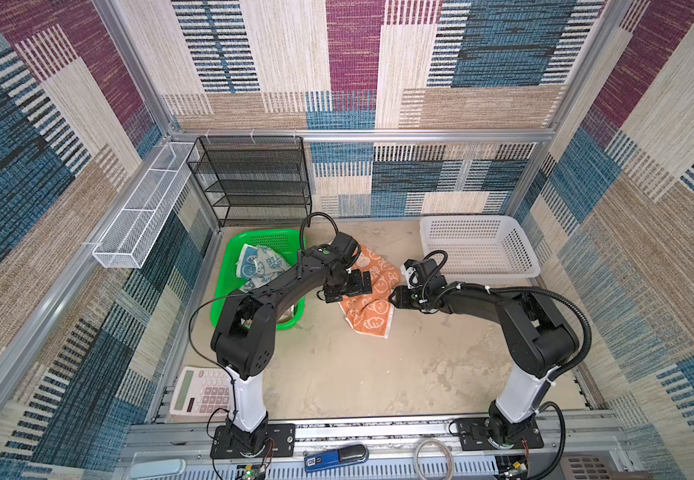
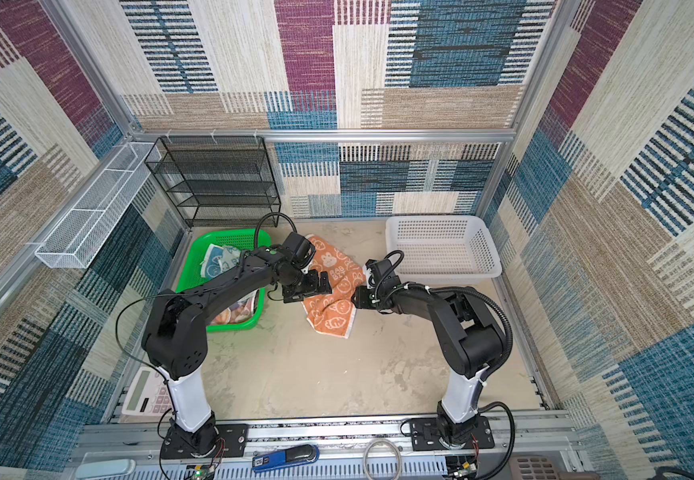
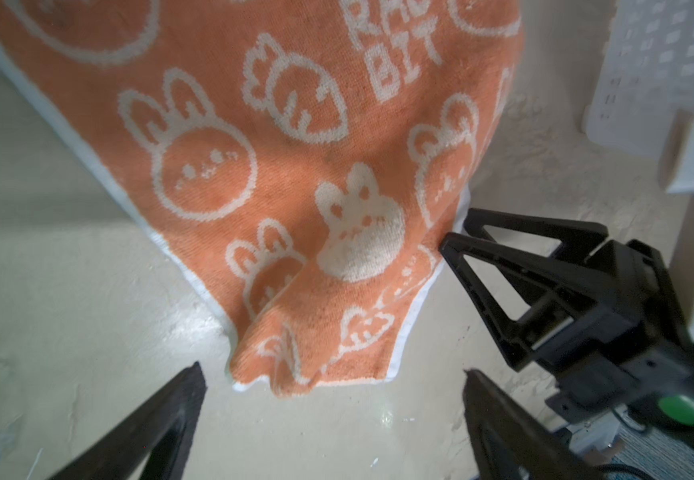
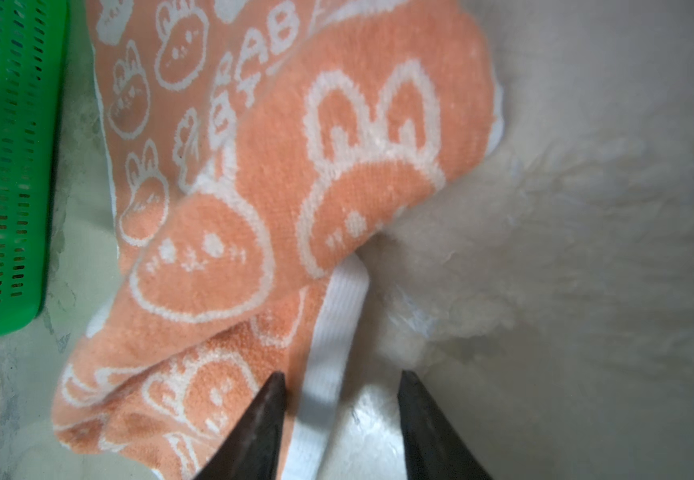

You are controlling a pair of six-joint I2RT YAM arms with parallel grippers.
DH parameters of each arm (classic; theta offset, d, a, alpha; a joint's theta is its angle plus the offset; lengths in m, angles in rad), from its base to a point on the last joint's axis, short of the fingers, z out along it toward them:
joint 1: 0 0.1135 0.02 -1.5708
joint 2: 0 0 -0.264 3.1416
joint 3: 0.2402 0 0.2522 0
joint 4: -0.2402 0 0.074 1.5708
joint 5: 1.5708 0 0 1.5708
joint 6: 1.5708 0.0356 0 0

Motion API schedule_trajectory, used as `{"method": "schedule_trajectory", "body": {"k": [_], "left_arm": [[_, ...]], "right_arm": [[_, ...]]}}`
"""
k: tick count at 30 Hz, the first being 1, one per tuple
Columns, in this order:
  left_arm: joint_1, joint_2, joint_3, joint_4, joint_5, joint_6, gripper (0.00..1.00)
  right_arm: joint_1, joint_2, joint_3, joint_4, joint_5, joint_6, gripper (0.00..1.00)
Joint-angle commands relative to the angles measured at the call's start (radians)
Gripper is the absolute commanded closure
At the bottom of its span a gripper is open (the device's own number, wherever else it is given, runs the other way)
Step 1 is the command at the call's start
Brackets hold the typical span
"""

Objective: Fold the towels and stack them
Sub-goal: 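Grasp the flattened orange towel's edges with both grippers to begin folding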

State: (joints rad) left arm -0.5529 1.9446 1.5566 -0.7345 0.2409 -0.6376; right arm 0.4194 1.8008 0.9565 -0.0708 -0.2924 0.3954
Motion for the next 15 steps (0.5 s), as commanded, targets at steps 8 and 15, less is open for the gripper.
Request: {"method": "schedule_trajectory", "body": {"k": [8, 15], "left_arm": [[0.045, 0.263, 0.208, -0.063, -0.034, 0.019, 0.0], [0.121, 0.438, 0.429, -0.134, -0.044, 0.062, 0.01]], "right_arm": [[0.001, -0.035, -0.072, 0.114, -0.098, 0.063, 0.91], [0.079, -0.157, -0.201, 0.154, -0.036, 0.2, 0.98]]}}
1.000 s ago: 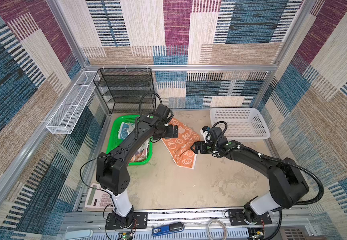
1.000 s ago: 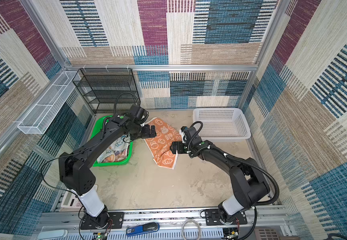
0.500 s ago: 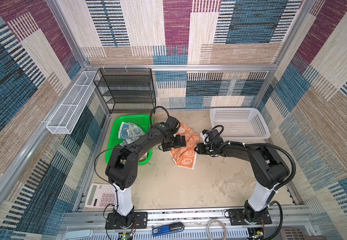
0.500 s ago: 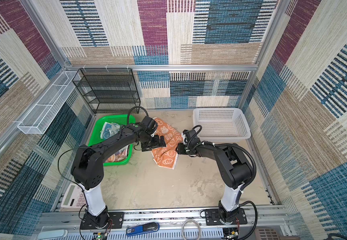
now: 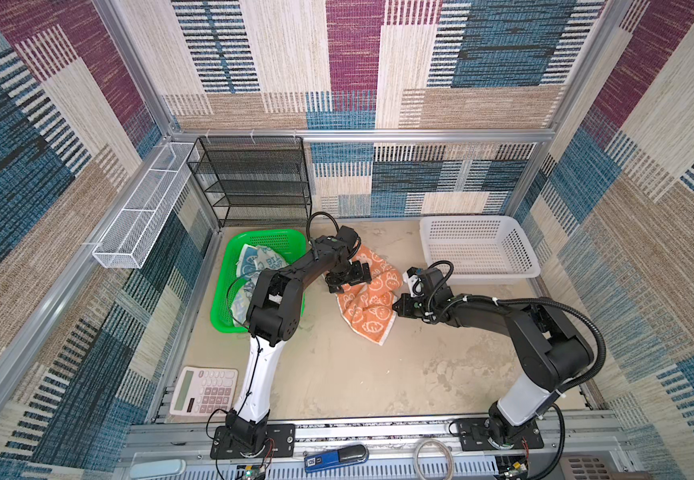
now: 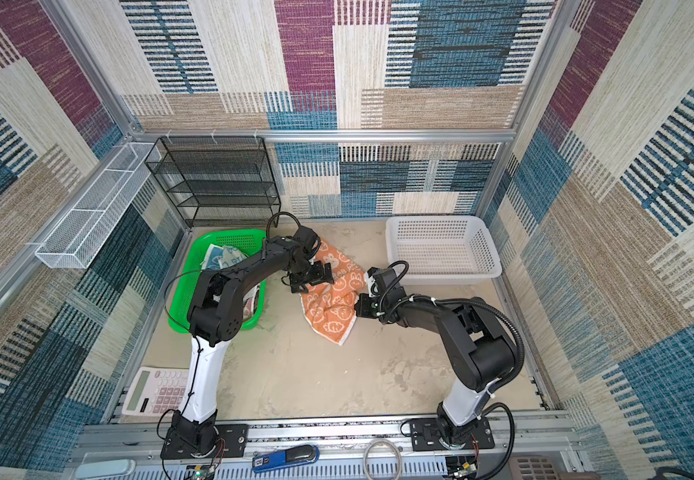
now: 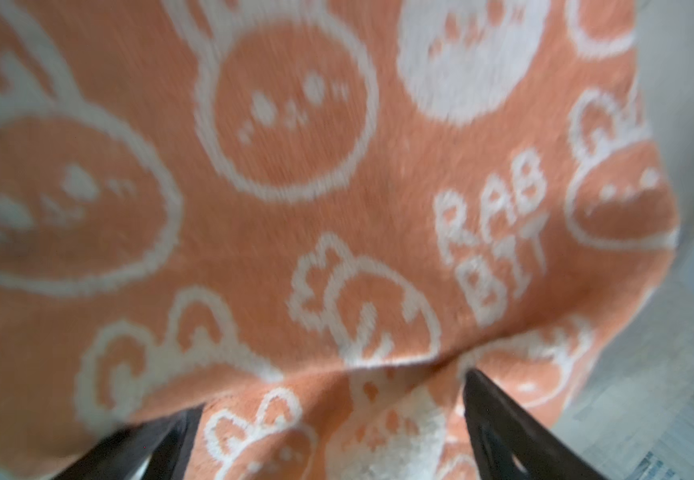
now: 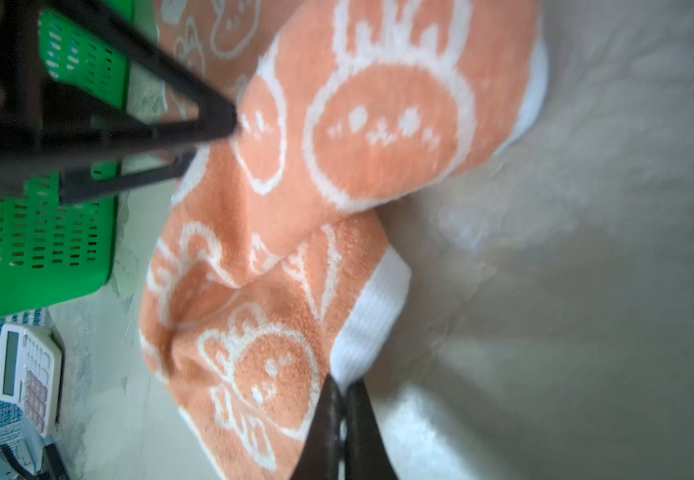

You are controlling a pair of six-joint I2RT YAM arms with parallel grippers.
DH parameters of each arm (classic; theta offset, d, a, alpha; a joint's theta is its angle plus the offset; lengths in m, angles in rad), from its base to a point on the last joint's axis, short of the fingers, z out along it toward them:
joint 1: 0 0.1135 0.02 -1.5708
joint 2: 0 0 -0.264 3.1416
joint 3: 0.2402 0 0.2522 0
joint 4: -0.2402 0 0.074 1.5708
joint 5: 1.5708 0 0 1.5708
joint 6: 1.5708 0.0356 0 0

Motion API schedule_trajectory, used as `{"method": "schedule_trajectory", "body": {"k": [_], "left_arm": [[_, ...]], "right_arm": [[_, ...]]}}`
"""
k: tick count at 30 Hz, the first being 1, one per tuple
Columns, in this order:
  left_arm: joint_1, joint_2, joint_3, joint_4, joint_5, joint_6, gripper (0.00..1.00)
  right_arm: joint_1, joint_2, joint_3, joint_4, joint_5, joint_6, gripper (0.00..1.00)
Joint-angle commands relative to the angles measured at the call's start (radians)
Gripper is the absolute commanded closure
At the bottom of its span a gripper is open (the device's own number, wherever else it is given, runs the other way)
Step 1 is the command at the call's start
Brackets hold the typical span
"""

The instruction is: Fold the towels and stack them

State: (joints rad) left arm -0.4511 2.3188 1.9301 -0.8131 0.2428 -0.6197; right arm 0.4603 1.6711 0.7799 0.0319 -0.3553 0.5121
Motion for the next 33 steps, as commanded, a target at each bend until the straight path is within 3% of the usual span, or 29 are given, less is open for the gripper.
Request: {"method": "schedule_trajectory", "body": {"k": [1, 5, 9, 12, 13, 17, 22, 27, 33], "left_arm": [[0.027, 0.085, 0.097, -0.069, -0.051, 0.05, 0.0], [0.04, 0.182, 0.294, -0.116, -0.057, 0.08, 0.01], [0.049, 0.264, 0.474, -0.181, -0.09, 0.111, 0.0], [0.067, 0.269, 0.538, -0.23, -0.111, 0.129, 0.01], [0.072, 0.247, 0.521, -0.23, -0.129, 0.137, 0.01], [0.073, 0.135, 0.439, -0.23, -0.174, 0.169, 0.01], [0.072, -0.022, 0.305, -0.23, -0.176, 0.152, 0.01], [0.039, -0.236, -0.017, -0.196, -0.178, 0.145, 0.02], [-0.012, -0.494, -0.5, -0.024, -0.139, 0.089, 0.1]], "right_arm": [[0.062, -0.036, -0.029, 0.05, 0.043, 0.103, 0.97], [0.154, -0.035, -0.021, 0.061, 0.07, 0.175, 0.92], [0.202, 0.008, 0.055, 0.021, 0.045, 0.161, 0.79], [0.199, -0.003, 0.094, -0.041, 0.084, 0.118, 0.6], [0.196, -0.011, 0.111, -0.072, 0.109, 0.095, 0.48], [0.143, -0.037, 0.132, -0.13, 0.13, 0.033, 0.29], [0.066, -0.063, 0.124, -0.147, 0.135, -0.012, 0.22], [0.043, -0.054, 0.11, -0.132, 0.124, -0.035, 0.2], [0.04, -0.031, 0.101, -0.109, 0.098, -0.046, 0.15]]}}
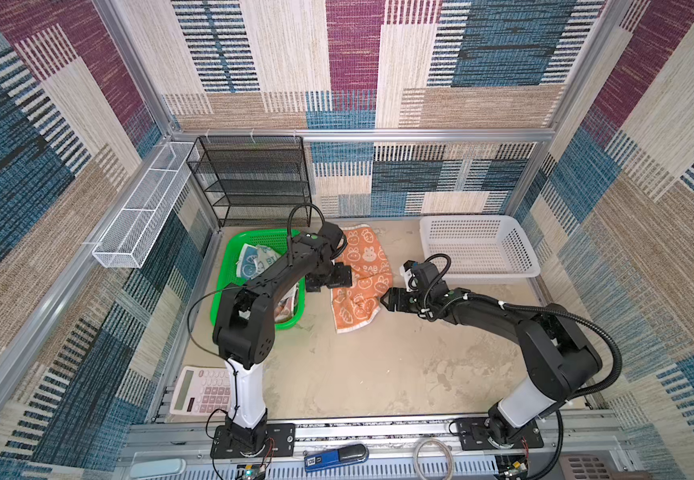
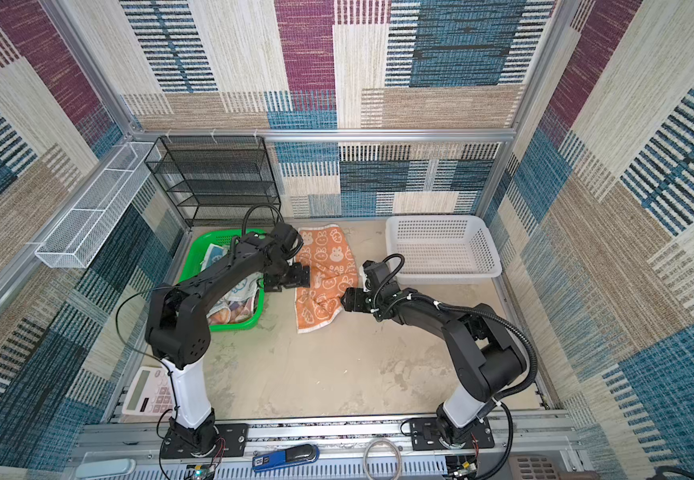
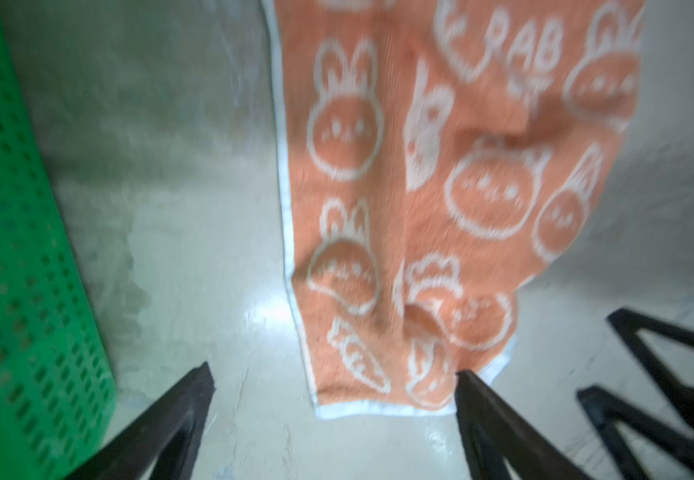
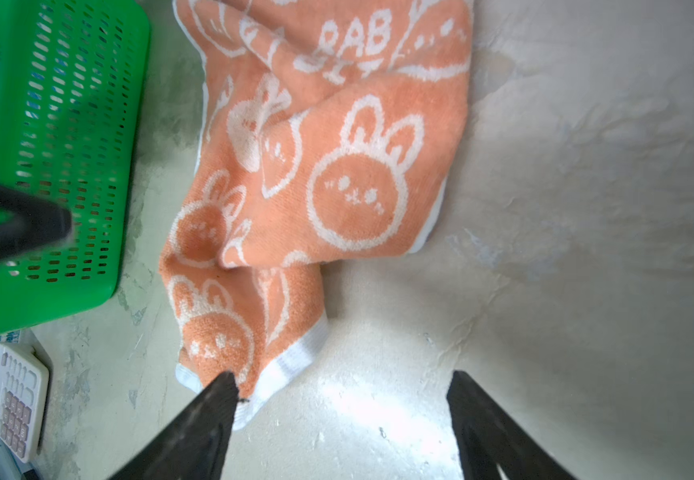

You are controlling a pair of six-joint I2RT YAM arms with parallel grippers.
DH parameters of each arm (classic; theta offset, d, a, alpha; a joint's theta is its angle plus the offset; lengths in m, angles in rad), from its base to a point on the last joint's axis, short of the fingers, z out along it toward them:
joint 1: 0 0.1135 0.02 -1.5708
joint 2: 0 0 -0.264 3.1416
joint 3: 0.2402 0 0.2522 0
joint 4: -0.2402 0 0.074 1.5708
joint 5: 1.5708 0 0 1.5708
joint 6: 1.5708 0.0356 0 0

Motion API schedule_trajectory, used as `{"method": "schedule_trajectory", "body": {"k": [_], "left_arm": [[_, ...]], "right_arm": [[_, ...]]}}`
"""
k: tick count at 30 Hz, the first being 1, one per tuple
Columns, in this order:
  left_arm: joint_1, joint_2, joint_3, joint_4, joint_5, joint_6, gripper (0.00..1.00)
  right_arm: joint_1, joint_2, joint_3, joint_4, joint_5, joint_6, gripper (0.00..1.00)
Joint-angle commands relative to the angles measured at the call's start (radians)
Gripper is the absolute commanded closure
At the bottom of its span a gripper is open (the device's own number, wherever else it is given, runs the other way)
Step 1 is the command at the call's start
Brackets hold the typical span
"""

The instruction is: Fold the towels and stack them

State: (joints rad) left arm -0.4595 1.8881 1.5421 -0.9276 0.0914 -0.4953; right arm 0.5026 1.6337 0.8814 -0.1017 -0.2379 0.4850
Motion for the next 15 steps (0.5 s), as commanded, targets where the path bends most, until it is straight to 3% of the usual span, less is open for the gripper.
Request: {"method": "schedule_trajectory", "body": {"k": [1, 7, 15], "left_arm": [[-0.013, -0.092, -0.165, 0.118, 0.022, -0.048, 0.13], [-0.072, -0.128, -0.295, 0.19, 0.038, -0.109, 0.24], [-0.114, -0.046, -0.308, 0.199, 0.021, -0.124, 0.37]], "right_arm": [[-0.002, 0.006, -0.001, 0.026, -0.022, -0.024, 0.14], [-0.001, 0.006, 0.004, 0.019, -0.012, -0.052, 0.04], [-0.016, -0.038, -0.018, 0.014, -0.012, -0.057, 0.01]]}}
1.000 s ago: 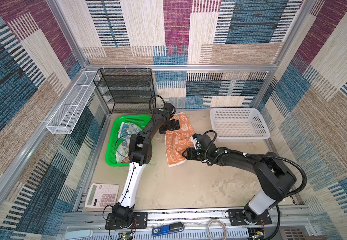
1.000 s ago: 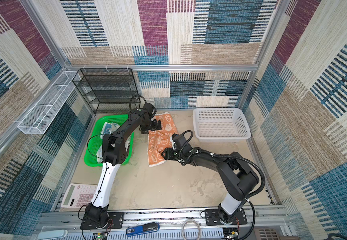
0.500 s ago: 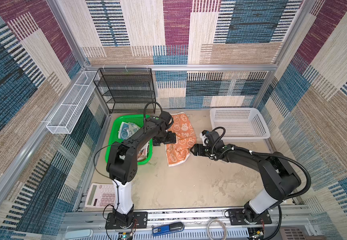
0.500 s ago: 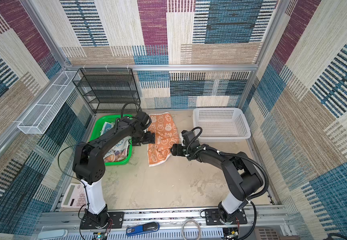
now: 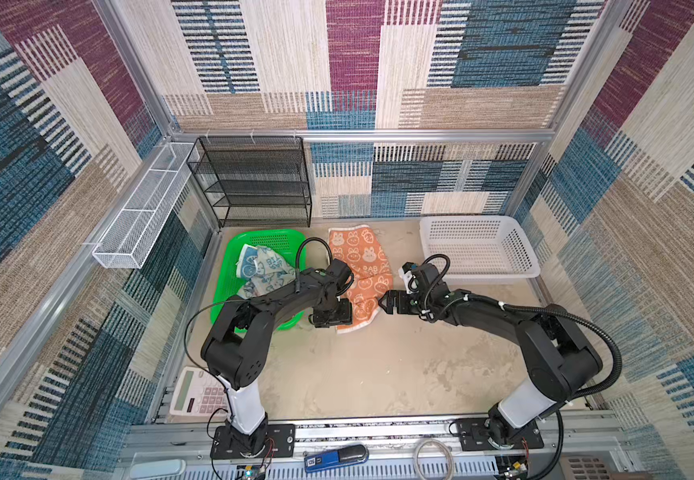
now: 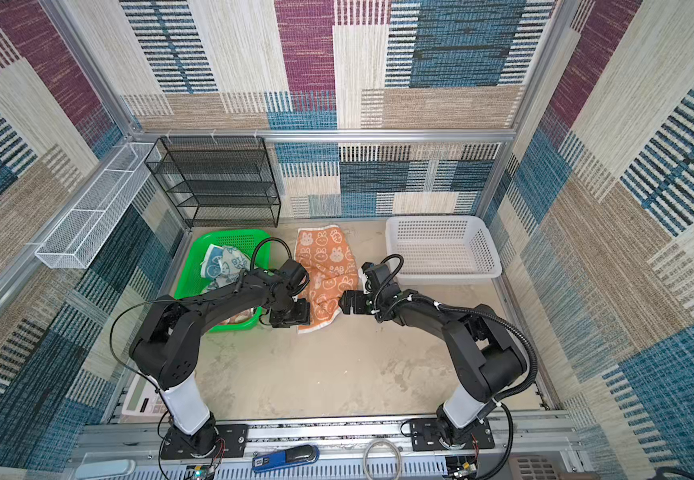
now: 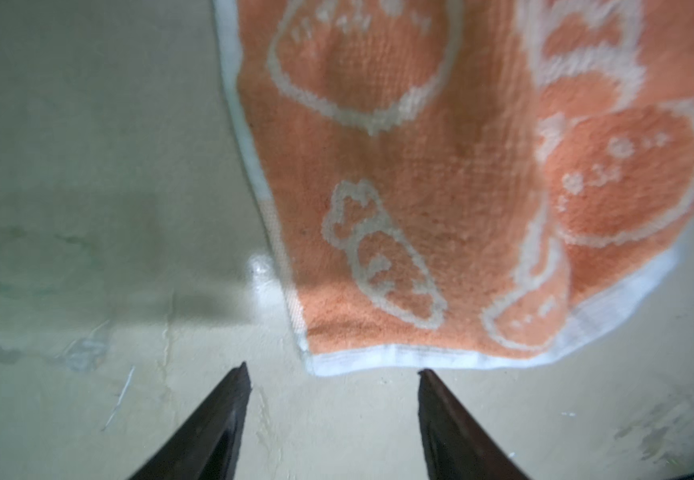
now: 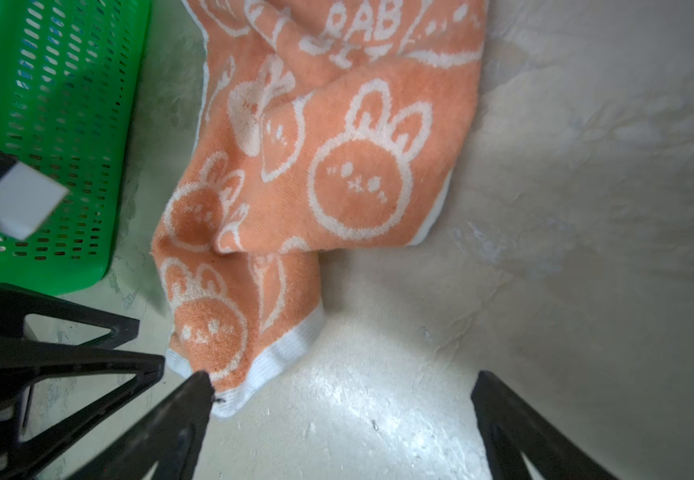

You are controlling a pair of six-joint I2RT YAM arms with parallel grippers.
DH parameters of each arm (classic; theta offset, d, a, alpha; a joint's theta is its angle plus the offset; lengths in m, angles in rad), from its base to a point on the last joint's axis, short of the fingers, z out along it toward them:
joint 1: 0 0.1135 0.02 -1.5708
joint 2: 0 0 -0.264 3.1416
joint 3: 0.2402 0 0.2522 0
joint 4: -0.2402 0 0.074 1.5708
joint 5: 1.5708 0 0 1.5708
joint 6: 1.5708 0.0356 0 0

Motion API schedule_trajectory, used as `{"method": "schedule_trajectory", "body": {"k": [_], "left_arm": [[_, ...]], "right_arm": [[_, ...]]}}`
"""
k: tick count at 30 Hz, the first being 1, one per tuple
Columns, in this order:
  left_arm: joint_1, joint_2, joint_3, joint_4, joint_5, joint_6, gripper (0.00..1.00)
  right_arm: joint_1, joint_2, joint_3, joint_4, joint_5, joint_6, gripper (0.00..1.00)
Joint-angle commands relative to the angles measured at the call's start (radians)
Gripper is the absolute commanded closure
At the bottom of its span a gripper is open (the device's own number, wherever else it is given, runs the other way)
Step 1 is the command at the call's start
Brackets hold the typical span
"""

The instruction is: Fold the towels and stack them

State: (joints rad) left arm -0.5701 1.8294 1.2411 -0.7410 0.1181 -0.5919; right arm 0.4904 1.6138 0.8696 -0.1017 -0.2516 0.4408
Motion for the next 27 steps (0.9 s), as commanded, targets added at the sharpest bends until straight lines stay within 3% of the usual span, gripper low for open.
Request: {"method": "schedule_trajectory", "body": {"k": [1, 11, 14, 18, 23, 27], "left_arm": [[-0.005, 0.019, -0.01, 0.013, -0.009, -0.028, 0.39], [-0.023, 0.053, -0.071, 0.013, -0.054, -0.032, 0.58], [-0.032, 0.082, -0.061, 0.013, -0.071, -0.029, 0.71], [-0.033, 0.106, -0.041, 0.01, -0.082, -0.018, 0.98], [-0.032, 0.093, 0.085, -0.074, -0.104, 0.016, 1.0], [-0.024, 0.046, 0.279, -0.199, -0.127, 0.053, 1.0]], "right_arm": [[-0.007, -0.025, -0.011, 0.014, 0.003, -0.016, 0.01], [-0.025, -0.016, -0.022, 0.029, -0.006, -0.022, 0.01], [-0.024, -0.011, -0.021, 0.04, -0.021, -0.014, 0.01], [-0.025, -0.015, -0.033, 0.051, -0.035, -0.01, 0.01], [-0.024, -0.02, -0.069, 0.082, -0.077, -0.003, 0.01], [-0.023, -0.032, -0.098, 0.113, -0.127, 0.02, 0.01]]}}
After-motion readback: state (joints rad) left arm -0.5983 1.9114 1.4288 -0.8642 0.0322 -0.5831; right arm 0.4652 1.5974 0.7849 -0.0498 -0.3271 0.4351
